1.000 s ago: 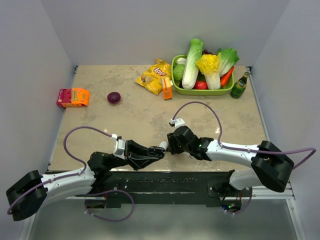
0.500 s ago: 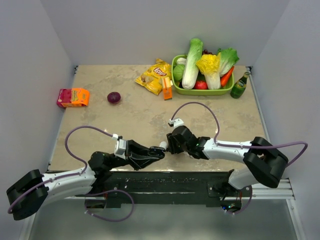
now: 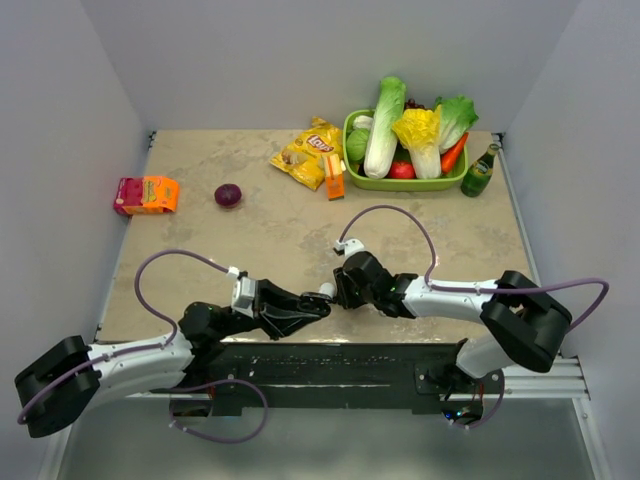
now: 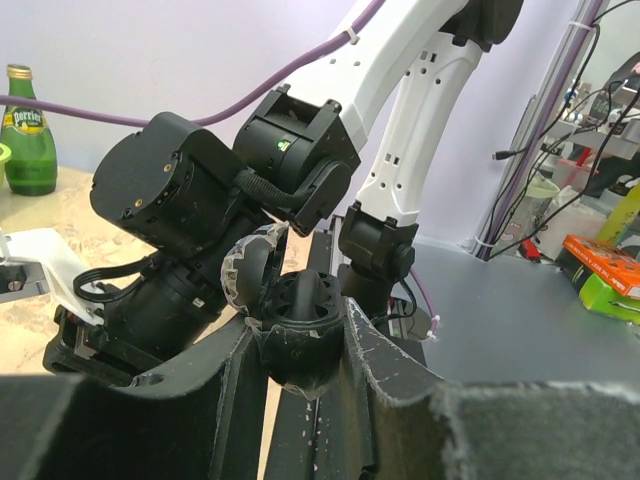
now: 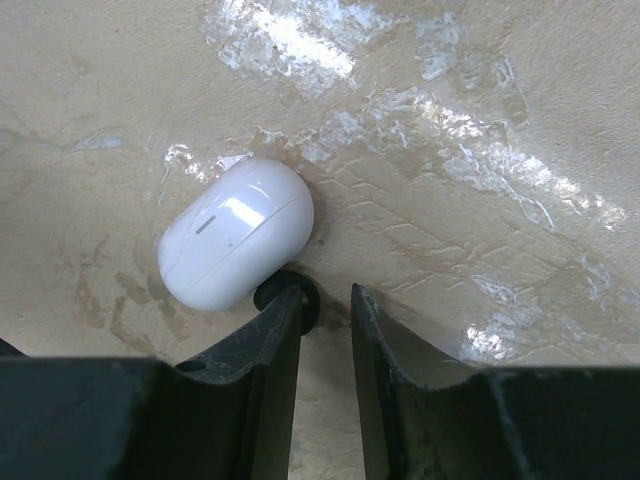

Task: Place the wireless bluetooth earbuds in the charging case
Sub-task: Pick up the earbud from the center of the board.

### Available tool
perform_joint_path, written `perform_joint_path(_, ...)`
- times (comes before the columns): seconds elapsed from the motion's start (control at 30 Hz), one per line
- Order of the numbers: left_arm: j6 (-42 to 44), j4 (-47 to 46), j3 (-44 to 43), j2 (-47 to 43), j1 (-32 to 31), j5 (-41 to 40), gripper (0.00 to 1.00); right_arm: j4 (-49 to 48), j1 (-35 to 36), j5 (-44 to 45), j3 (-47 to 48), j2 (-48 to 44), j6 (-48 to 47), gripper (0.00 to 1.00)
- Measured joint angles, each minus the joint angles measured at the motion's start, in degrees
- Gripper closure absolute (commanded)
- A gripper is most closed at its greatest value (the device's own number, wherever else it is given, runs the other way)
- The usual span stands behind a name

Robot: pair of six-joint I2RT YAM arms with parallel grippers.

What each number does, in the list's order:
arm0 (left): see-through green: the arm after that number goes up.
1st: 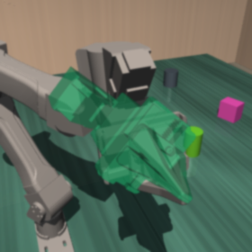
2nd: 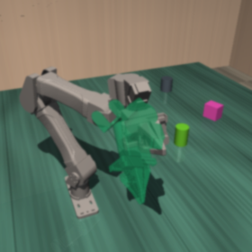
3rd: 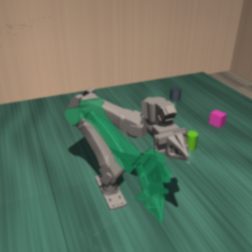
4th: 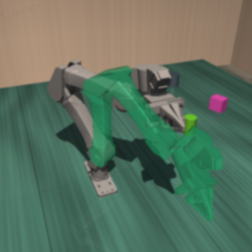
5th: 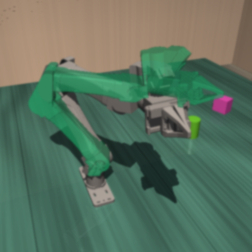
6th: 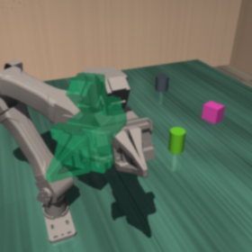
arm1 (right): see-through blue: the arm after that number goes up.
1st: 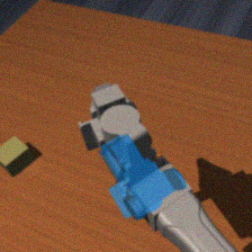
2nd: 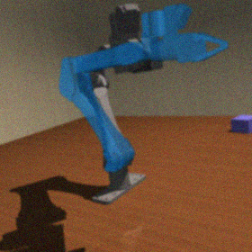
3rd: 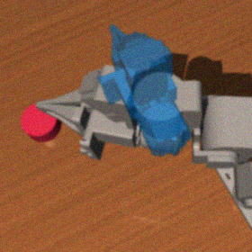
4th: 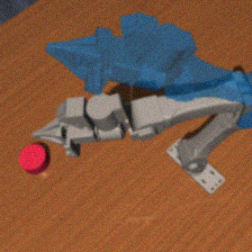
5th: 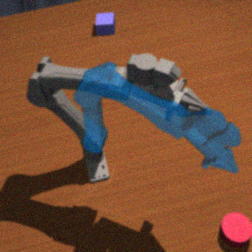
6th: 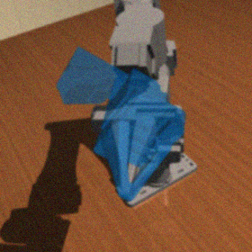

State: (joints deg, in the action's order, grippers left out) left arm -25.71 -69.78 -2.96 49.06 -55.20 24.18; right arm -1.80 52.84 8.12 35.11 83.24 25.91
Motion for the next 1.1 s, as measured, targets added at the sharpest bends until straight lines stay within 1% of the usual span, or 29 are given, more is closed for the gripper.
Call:
perform_joint_path(0.17, 0.0, -0.6, 0.0, 1.2, 0.0, 0.0, 1.0, -0.9, 0.0, -1.4, -0.7, -0.1, 0.2, 0.68)
perform_joint_path(0.7, -0.1, -2.9, 0.0, 4.0, 0.0, 0.0, 1.0, -2.9, 0.1, -3.2, -0.9, 1.0, 0.2, 0.68)
perform_joint_path(0.93, -0.1, -3.0, 0.0, 3.8, 0.0, 0.0, 1.0, -3.9, 0.2, -4.9, -0.9, 1.2, 0.3, 0.81)
perform_joint_path(1.1, -0.1, -3.0, 0.0, 3.8, 0.0, 0.0, 1.0, -4.4, 0.3, -5.2, -1.0, 1.4, 0.7, 0.97)
